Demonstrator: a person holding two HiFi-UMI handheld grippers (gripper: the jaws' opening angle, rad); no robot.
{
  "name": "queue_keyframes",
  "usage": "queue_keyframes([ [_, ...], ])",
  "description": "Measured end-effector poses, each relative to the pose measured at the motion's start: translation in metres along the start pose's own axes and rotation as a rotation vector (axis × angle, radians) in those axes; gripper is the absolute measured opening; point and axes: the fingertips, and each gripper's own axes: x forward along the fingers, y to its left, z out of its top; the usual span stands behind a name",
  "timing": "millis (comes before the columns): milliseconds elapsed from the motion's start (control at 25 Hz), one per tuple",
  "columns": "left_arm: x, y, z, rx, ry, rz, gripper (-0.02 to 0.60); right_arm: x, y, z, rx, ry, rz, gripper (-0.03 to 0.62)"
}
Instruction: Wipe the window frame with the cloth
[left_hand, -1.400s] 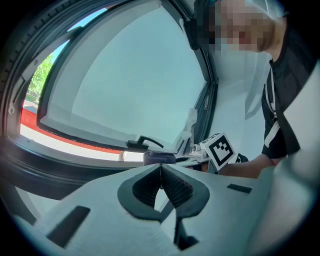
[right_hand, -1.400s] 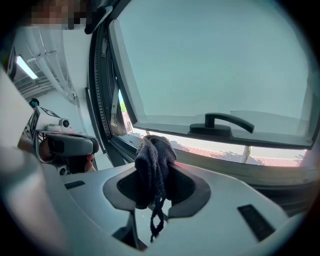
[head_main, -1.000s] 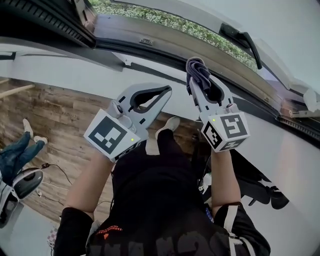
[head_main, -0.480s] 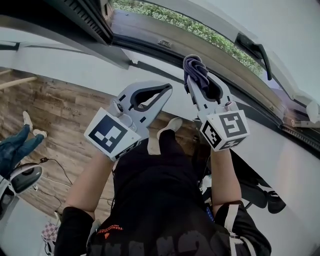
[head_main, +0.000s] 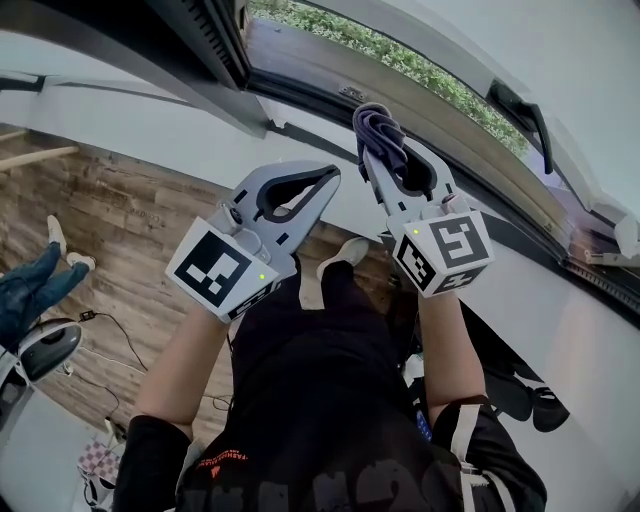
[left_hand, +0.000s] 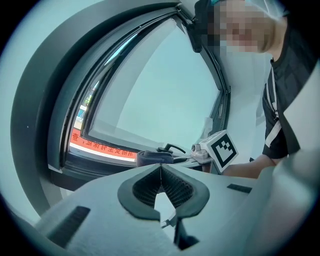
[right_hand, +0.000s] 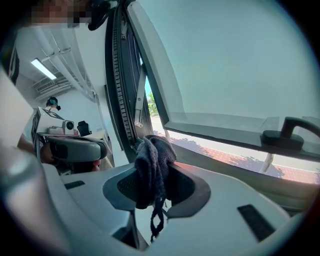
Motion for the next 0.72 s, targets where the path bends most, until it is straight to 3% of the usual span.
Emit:
queue_keyframes([
  [720,-0.030,0.041,0.009,-0.013,-0.016,0.066,0.020,0.055,0.045,0.021,-0.031,0.012,0.098,0.110],
])
